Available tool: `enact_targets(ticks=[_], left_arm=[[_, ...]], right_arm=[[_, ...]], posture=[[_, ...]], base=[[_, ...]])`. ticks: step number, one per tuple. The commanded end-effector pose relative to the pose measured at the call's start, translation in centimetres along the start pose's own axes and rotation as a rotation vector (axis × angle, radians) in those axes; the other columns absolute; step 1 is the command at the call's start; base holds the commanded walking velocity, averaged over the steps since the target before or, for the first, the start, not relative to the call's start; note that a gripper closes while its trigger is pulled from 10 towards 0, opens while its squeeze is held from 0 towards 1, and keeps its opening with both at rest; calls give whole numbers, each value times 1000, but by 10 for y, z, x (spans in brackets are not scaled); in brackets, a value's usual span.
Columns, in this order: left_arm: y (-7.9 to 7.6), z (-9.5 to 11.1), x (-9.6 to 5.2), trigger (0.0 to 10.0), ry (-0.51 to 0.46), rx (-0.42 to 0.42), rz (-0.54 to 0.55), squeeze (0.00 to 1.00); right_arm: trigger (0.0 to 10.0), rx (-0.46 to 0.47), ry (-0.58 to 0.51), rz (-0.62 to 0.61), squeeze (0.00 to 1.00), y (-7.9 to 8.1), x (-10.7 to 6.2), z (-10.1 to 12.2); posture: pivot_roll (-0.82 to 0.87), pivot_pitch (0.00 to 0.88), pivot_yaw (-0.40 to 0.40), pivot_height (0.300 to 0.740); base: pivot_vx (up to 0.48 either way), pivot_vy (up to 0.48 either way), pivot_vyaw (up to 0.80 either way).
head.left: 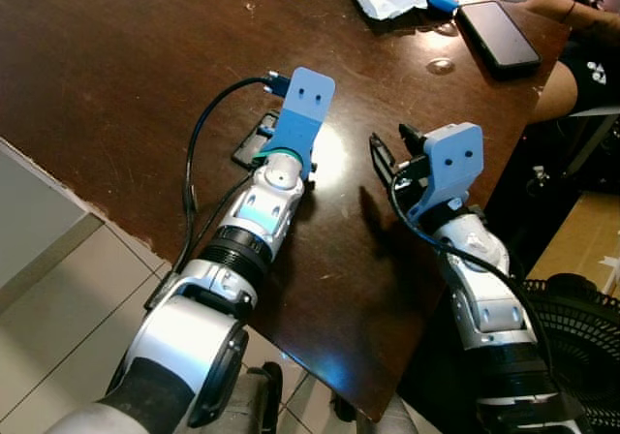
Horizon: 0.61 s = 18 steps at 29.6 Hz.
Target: Hang keys on a hook
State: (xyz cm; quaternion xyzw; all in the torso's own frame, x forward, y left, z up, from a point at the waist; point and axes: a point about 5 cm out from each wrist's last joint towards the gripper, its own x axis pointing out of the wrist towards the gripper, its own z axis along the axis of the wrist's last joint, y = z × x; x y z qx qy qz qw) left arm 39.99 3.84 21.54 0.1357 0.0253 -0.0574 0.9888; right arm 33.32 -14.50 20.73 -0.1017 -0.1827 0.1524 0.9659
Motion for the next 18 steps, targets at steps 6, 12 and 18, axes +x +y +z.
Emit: enact_targets(ticks=[6, 12, 18], left_arm=[[12, -34, 3, 10000, 101, 54, -66, 0], [24, -29, 6, 10000, 68, 91, -47, 0], [33, -20, 9, 10000, 39, 127, -43, 0]], right_arm=[[10000, 9, 21, 2, 0, 2, -5, -5], [10000, 9, 20, 2, 0, 2, -5, -5], [10000, 7, 19, 1, 0, 1, -5, -4]], posture=[[6, 339, 126, 740], [2, 334, 121, 740], [-3, 324, 115, 740]], base=[[0, 0, 0], [0, 0, 0], [0, 0, 0]])
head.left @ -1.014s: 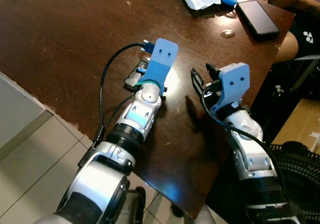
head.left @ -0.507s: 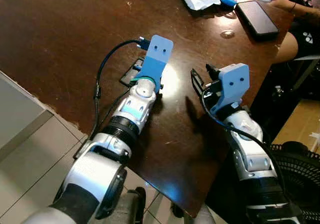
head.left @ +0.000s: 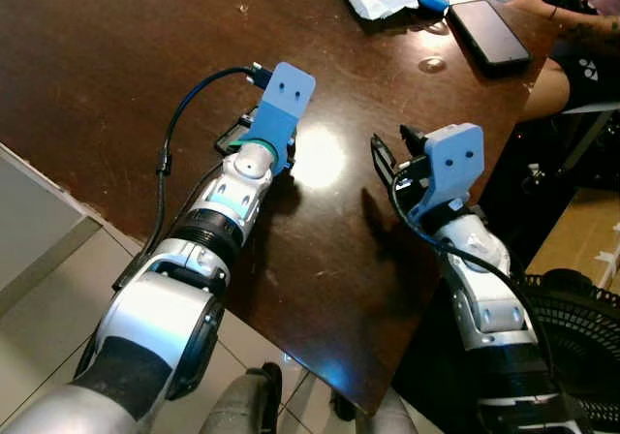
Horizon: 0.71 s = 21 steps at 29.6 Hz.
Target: Hang keys on a hook
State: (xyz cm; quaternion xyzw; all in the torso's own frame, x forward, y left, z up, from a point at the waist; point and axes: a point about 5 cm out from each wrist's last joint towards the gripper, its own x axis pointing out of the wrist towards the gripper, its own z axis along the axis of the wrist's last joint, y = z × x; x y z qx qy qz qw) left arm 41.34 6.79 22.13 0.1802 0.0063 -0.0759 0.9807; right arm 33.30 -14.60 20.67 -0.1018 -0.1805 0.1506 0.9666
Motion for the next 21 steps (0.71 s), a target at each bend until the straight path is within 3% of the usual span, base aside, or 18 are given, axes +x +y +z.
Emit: enact_targets(ticks=[1, 6, 8, 10, 11, 12, 17, 21], left_arm=[[0, -19, -1, 10000, 76, 32, -17, 0], [17, -11, 2, 10000, 46, 113, 6, 0], [17, -11, 2, 10000, 46, 113, 6, 0], [30, -8, 2, 10000, 21, 212, 24, 0], [30, -8, 2, 10000, 21, 212, 24, 0], [41, -8, 2, 10000, 14, 266, 30, 0], [55, -8, 2, 10000, 22, 282, 17, 0], [72, -15, 0, 10000, 86, 207, -66, 0]], right_arm=[[10000, 7, 14, 4, 0, 2, -4, -4], [10000, 5, 12, 2, 0, 1, -4, -3], [10000, 5, 12, 2, 0, 1, -4, -3], [10000, 4, 10, 2, 0, 1, -4, -2], [10000, 4, 10, 2, 0, 1, -4, -2], [10000, 2, 9, -1, 0, 0, -5, -2], [10000, 1, 10, -4, 0, -2, -5, -2], [10000, 2, 9, -6, 0, -1, -5, -2]], posture=[[-3, 324, 115, 740], [-5, 319, 113, 740], [-5, 319, 113, 740], [-10, 316, 114, 740], [-10, 316, 114, 740], [-4, 315, 115, 740], [1, 313, 115, 740], [10, 306, 118, 740]], base=[[0, 0, 0], [0, 0, 0], [0, 0, 0], [0, 0, 0], [0, 0, 0], [0, 0, 0], [0, 0, 0], [0, 0, 0]])
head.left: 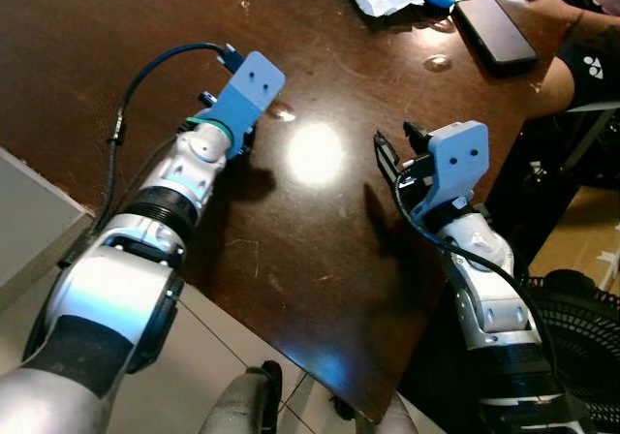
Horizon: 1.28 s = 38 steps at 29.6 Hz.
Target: Hang keys on a hook
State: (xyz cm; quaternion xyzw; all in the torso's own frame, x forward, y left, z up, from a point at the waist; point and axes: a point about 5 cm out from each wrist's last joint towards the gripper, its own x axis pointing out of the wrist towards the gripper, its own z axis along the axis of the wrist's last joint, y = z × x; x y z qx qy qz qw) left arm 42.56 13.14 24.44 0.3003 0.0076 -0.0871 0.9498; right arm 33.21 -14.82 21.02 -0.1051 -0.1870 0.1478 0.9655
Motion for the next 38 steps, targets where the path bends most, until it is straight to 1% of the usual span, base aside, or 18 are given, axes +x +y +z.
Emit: enact_targets(ticks=[1, 2, 5, 10, 12, 14, 15, 16, 18, 20, 28, 30, 31, 32, 33, 34, 35, 38], left_arm=[[0, -14, -2, 10000, 63, -40, -49, 0], [0, -14, -2, 10000, 63, -40, -49, 0], [5, -28, -6, 10000, 134, -155, -181, 0], [5, -30, -7, 10000, 144, -192, -209, 0], [6, -22, -6, 10000, 136, -344, -235, 0], [6, -22, -6, 10000, 136, -344, -235, 0], [9, -14, -5, 10000, 114, -415, -240, 0], [9, -14, -5, 10000, 114, -415, -240, 0], [19, 4, -4, 10000, 51, -476, -209, 0], [19, 4, -4, 10000, 51, -476, -209, 0], [36, 25, -5, 10000, -43, -443, -148, 0], [37, 32, -5, 10000, -102, -341, -116, 0], [37, 32, -5, 10000, -102, -341, -116, 0], [34, 34, -5, 10000, -124, -292, -115, 0], [34, 34, -5, 10000, -124, -292, -115, 0], [26, 34, -6, 10000, -131, -245, -138, 0], [26, 34, -6, 10000, -131, -245, -138, 0], [8, 29, -5, 10000, -113, -197, -154, 0]], right_arm=[[10000, 12, 21, 0, 0, 2, -5, -6], [10000, 12, 21, 0, 0, 2, -5, -6], [10000, 14, 20, -1, 0, 2, -4, -6], [10000, 14, 20, -1, 0, 2, -4, -6], [10000, 14, 20, -4, 0, 2, -4, -6], [10000, 14, 20, -4, 0, 2, -4, -6], [10000, 13, 21, -5, 0, 1, -5, -7], [10000, 13, 21, -5, 0, 1, -5, -7], [10000, 13, 22, -8, 0, 0, -6, -7], [10000, 13, 22, -8, 0, 0, -6, -7], [10000, 15, 23, -8, 0, 1, -6, -7], [10000, 16, 24, -7, 0, 1, -5, -7], [10000, 16, 24, -7, 0, 1, -5, -7], [10000, 17, 24, -6, 0, 1, -5, -7], [10000, 17, 24, -6, 0, 1, -5, -7], [10000, 17, 25, -7, 0, 1, -6, -7], [10000, 17, 25, -7, 0, 1, -6, -7], [10000, 17, 28, -6, 0, 1, -6, -8]], posture=[[10, 306, 118, 740], [10, 306, 118, 740], [18, 302, 121, 740], [17, 301, 122, 740], [15, 301, 121, 740], [15, 301, 121, 740], [15, 302, 121, 740], [15, 302, 121, 740], [14, 302, 122, 740], [14, 302, 122, 740], [19, 307, 120, 740], [17, 310, 120, 740], [17, 310, 120, 740], [16, 312, 120, 740], [16, 312, 120, 740], [16, 315, 119, 740], [16, 315, 119, 740], [17, 315, 119, 740]], base=[[0, 0, 0], [0, 0, 0], [0, 0, 0], [0, 0, 0], [0, 0, 0], [0, 0, 0], [0, 0, 0], [0, 0, 0], [0, 0, 0], [0, 0, 0], [0, 0, 0], [0, 0, 0], [0, 0, 0], [0, 0, 0], [0, 0, 0], [0, 0, 0], [0, 0, 0], [0, 0, 0]])
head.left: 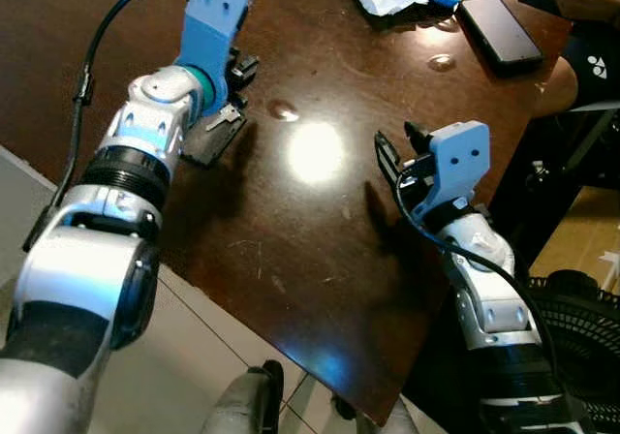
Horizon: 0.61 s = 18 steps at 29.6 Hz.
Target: Hang keys on a hook
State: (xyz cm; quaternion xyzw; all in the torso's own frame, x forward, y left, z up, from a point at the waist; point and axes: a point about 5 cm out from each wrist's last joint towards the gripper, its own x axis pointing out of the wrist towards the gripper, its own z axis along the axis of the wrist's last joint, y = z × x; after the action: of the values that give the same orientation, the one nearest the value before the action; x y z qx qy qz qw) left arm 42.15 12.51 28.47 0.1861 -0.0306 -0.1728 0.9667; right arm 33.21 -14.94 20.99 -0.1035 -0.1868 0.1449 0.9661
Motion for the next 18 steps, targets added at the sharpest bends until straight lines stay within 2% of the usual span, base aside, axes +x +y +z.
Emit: enact_targets(ticks=[1, 7, 12, 18], left_arm=[[-9, -12, 1, 10000, 41, 16, -5, 0], [-12, -18, 2, 10000, 66, 12, 31, 0], [-1, -27, 0, 10000, 102, 19, 131, 0], [12, -36, -6, 10000, 137, 42, 179, 0]], right_arm=[[10000, 15, 27, 0, 0, 2, -5, -7], [10000, 16, 25, 0, 0, 2, -5, -7], [10000, 15, 26, -1, 0, 2, -5, -7], [10000, 16, 27, -4, 0, 2, -6, -7]], posture=[[14, 317, 119, 740], [14, 319, 118, 740], [11, 323, 121, 740], [14, 324, 122, 740]], base=[[0, 0, 0], [0, 0, 0], [0, 0, 0], [0, 0, 0]])
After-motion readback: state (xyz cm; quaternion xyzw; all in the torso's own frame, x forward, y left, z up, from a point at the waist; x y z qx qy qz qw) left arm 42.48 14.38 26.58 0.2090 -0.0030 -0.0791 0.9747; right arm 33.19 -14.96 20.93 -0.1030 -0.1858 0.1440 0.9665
